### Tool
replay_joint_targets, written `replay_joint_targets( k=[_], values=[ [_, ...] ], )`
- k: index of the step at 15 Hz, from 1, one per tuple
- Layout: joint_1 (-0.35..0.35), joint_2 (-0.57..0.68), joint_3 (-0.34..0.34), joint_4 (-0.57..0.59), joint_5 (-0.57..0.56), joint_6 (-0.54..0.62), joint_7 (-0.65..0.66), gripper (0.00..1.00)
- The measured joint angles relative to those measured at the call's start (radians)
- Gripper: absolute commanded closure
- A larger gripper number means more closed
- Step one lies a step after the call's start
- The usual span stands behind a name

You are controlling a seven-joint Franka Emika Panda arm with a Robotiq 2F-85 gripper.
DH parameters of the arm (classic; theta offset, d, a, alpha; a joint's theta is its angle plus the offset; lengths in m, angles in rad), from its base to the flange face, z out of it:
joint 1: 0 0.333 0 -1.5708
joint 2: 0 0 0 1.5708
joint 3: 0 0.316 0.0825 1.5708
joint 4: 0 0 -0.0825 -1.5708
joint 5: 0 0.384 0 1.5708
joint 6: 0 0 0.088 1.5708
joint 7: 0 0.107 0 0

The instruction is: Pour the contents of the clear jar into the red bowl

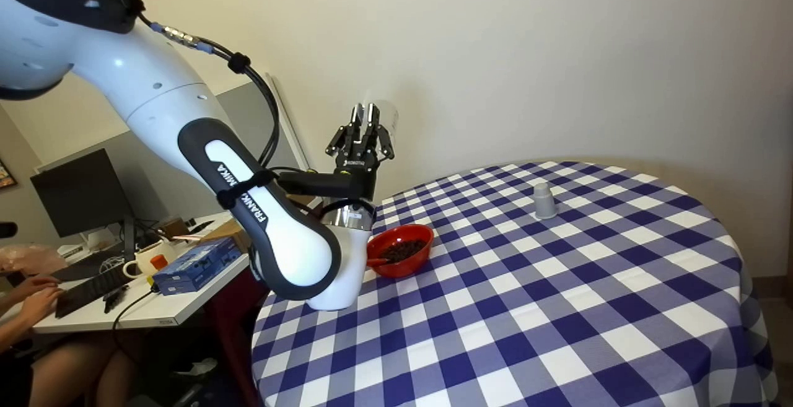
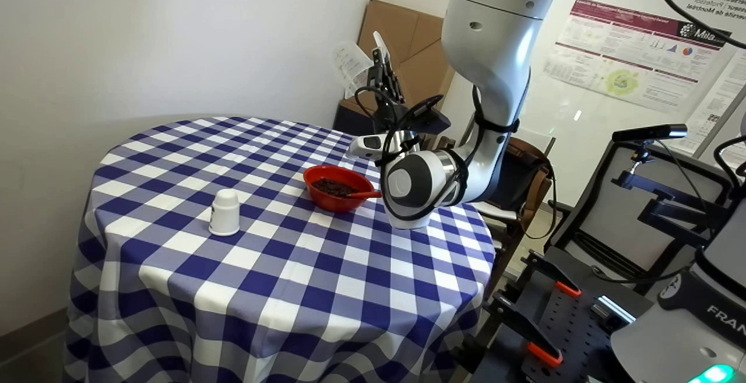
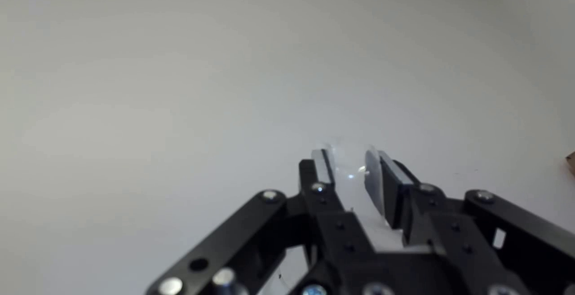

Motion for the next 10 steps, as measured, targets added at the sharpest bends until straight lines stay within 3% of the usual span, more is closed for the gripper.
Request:
replay_joint_targets(
  k=[7, 10],
  values=[
    [-0.002, -0.001, 0.002, -0.001, -0.006, 0.005, 0.000, 0.72],
    [-0.047, -0.055, 0.047, -0.008, -0.047, 0.096, -0.004, 0.72]
  ],
)
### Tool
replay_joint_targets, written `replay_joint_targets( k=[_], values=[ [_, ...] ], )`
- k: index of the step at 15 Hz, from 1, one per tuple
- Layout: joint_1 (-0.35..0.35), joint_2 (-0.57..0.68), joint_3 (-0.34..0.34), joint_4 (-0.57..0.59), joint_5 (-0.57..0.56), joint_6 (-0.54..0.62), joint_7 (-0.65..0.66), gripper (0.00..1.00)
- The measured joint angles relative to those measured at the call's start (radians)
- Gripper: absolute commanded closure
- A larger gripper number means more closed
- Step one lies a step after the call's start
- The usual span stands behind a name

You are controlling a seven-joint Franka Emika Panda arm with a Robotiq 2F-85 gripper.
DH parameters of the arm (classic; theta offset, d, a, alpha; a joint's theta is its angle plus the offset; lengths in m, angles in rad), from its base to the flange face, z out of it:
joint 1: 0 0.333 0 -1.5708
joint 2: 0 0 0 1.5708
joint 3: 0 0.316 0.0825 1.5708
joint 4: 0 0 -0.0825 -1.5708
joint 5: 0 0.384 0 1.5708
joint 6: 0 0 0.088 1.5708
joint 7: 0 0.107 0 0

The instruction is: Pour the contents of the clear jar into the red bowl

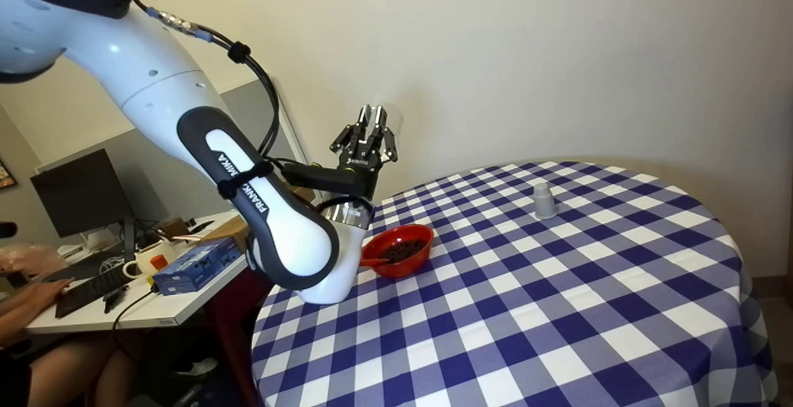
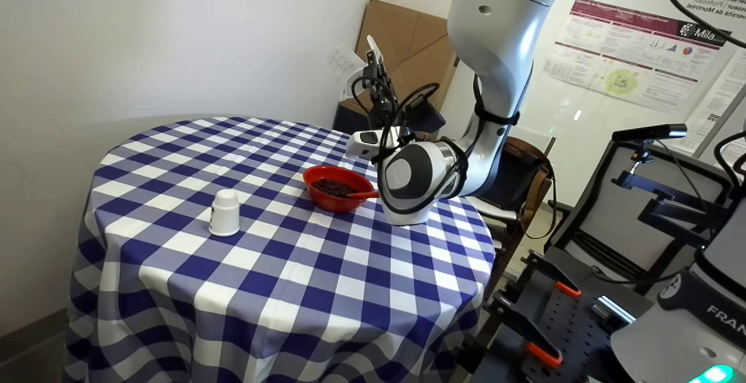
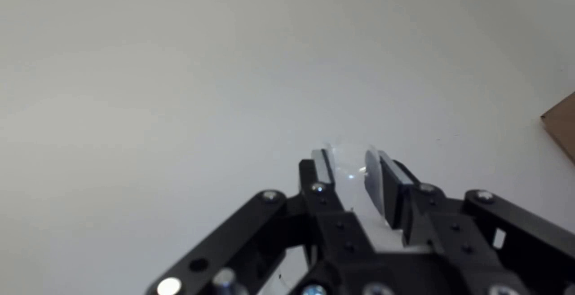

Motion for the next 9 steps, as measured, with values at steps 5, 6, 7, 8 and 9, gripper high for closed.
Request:
replay_joint_targets(
  k=[5, 6, 7, 8, 9],
  values=[
    [0.027, 0.039, -0.027, 0.000, 0.036, -0.075, -0.001, 0.72],
    [0.027, 0.044, -0.028, 0.001, 0.036, -0.077, -0.001, 0.72],
    [0.028, 0.045, -0.028, 0.002, 0.036, -0.077, -0.001, 0.47],
    [0.028, 0.045, -0.029, 0.003, 0.036, -0.077, -0.001, 0.89],
    [0.028, 0.045, -0.030, 0.003, 0.036, -0.077, -0.001, 0.86]
  ],
)
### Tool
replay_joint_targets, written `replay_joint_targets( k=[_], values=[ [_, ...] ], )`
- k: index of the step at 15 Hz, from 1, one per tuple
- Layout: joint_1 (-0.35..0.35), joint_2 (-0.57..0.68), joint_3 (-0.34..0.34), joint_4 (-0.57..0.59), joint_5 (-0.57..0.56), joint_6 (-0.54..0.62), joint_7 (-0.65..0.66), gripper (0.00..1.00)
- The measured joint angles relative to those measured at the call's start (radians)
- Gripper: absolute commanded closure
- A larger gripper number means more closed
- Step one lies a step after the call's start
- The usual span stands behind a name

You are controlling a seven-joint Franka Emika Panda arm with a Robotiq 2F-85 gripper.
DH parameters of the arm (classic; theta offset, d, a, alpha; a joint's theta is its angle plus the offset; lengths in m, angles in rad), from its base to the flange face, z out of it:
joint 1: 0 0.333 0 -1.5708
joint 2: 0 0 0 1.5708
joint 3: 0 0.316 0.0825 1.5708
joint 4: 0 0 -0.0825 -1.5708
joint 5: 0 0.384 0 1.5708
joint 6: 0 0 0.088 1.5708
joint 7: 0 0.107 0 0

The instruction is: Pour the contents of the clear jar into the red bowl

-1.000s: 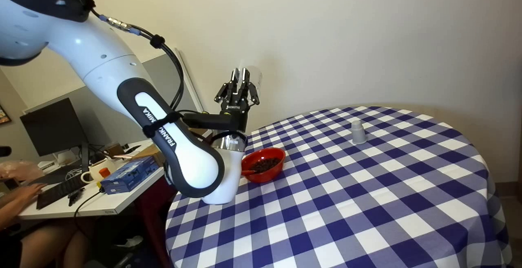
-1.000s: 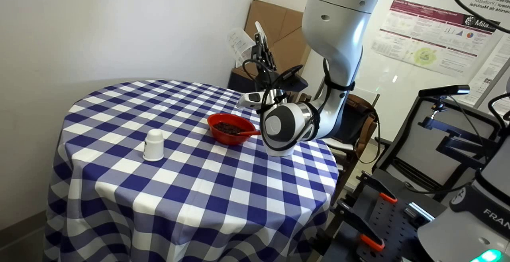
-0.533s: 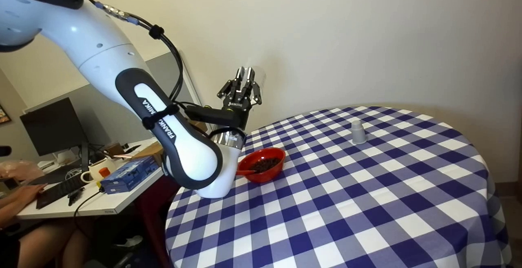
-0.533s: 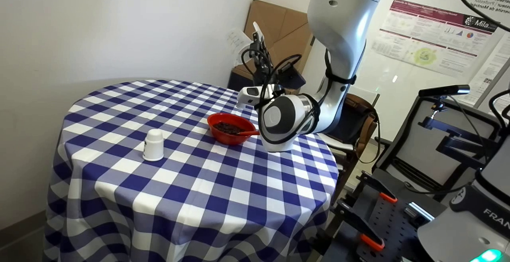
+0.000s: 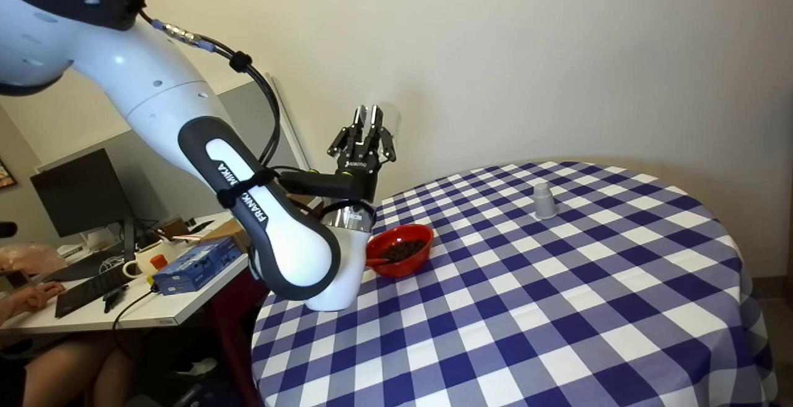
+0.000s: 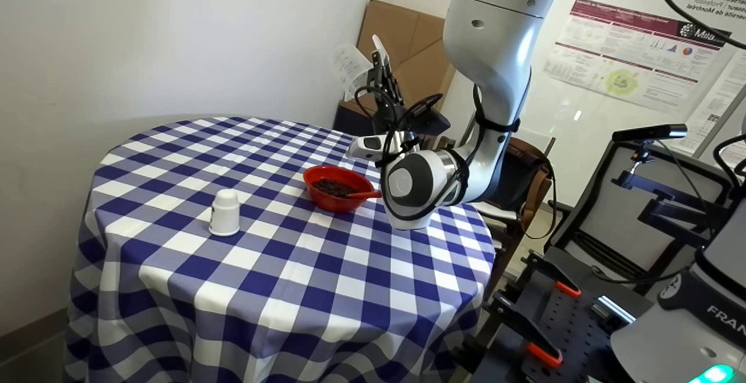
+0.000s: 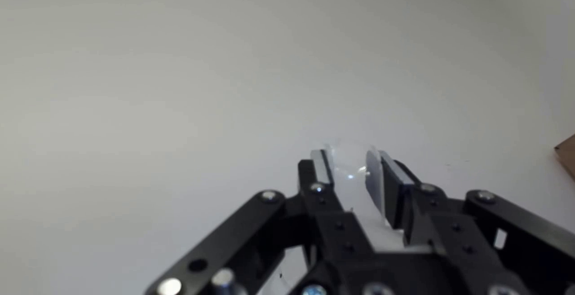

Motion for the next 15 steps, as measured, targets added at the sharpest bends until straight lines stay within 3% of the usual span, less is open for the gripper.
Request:
replay_joint_targets(
  k=[2, 3, 15],
  values=[
    [0.000, 0.000, -0.001, 0.000, 0.000, 0.000, 0.000, 0.94],
    [-0.010, -0.006, 0.010, -0.003, -0.014, 0.024, 0.000, 0.91],
    [0.036, -0.213, -0.054, -0.028, 0.006, 0.839, 0.018, 0.90]
  ],
)
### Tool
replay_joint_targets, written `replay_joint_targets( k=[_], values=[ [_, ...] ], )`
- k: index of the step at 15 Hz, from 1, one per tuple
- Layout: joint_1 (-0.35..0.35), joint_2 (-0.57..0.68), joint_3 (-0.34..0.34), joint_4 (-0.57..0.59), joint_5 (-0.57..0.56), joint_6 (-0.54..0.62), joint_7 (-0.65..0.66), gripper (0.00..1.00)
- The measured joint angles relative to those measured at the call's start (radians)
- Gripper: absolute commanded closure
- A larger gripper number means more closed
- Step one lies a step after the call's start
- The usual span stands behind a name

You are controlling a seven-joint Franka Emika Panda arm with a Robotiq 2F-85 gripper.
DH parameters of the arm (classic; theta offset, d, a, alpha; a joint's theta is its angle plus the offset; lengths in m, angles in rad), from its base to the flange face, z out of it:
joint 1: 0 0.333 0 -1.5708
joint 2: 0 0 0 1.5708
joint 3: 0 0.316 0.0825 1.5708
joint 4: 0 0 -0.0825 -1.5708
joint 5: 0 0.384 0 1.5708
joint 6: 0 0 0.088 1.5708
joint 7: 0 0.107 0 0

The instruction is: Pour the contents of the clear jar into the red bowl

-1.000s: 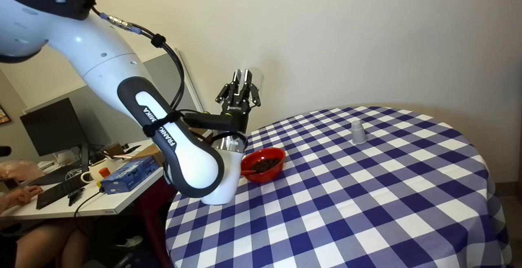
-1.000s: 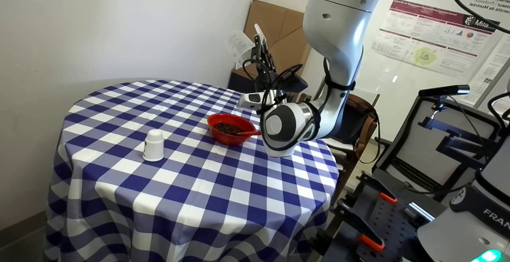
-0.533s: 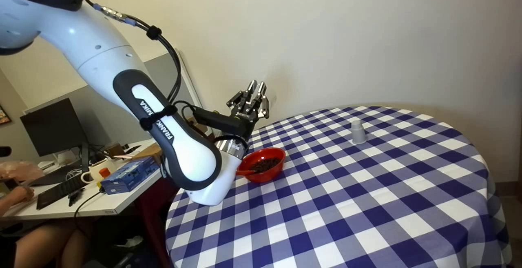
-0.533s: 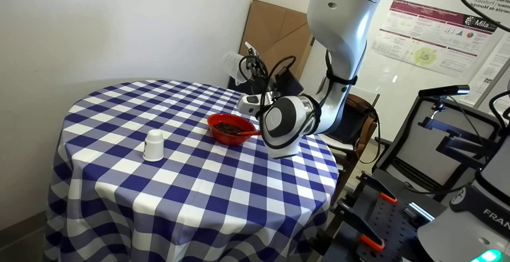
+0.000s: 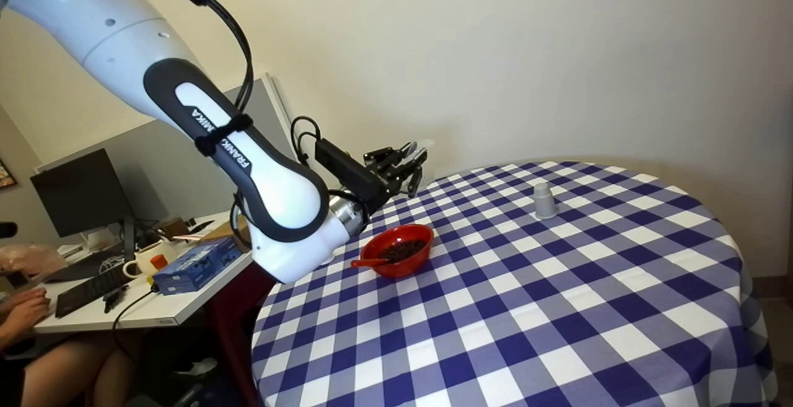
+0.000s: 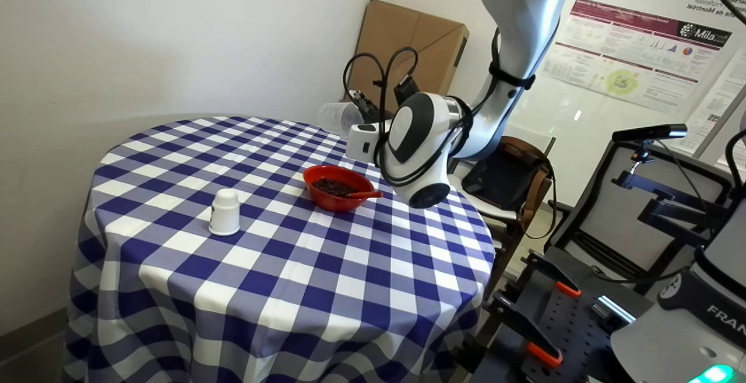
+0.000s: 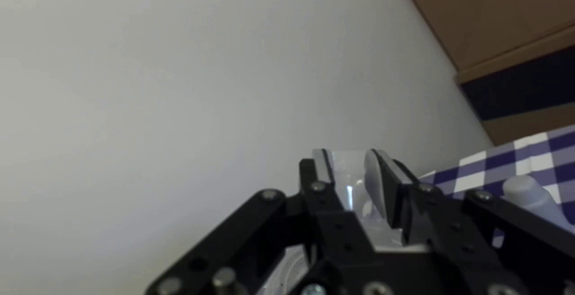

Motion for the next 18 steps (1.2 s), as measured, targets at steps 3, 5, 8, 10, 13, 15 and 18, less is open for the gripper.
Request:
replay_joint_targets(
  k=[3, 5, 8, 10, 13, 15, 18],
  values=[
    [-0.174, -0.095, 0.147, 0.014, 0.031, 0.075, -0.104, 0.90],
    [-0.301, -0.148, 0.237, 0.038, 0.089, 0.124, -0.171, 0.90],
    [-0.428, -0.199, 0.312, 0.089, 0.217, 0.191, -0.258, 0.90],
    [-0.480, -0.217, 0.336, 0.127, 0.316, 0.224, -0.317, 0.90],
    [-0.526, -0.222, 0.353, 0.178, 0.458, 0.268, -0.395, 0.90],
    [-0.547, -0.221, 0.357, 0.204, 0.552, 0.308, -0.448, 0.90],
    [-0.582, -0.210, 0.357, 0.243, 0.686, 0.395, -0.531, 0.90]
  ],
)
